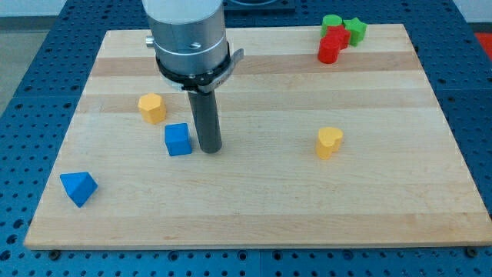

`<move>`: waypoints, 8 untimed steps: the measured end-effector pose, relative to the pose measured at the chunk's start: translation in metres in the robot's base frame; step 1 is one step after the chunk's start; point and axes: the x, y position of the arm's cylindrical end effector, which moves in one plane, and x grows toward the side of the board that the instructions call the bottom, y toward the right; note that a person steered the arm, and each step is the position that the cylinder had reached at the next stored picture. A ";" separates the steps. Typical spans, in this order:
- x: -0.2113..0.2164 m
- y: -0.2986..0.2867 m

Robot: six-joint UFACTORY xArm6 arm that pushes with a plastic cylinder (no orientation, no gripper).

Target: Place the blue cube to the right of the blue triangle

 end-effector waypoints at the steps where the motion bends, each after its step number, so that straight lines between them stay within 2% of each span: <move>1: -0.010 -0.006; 3: -0.025 -0.024; 6: 0.000 -0.082; 8: 0.023 -0.100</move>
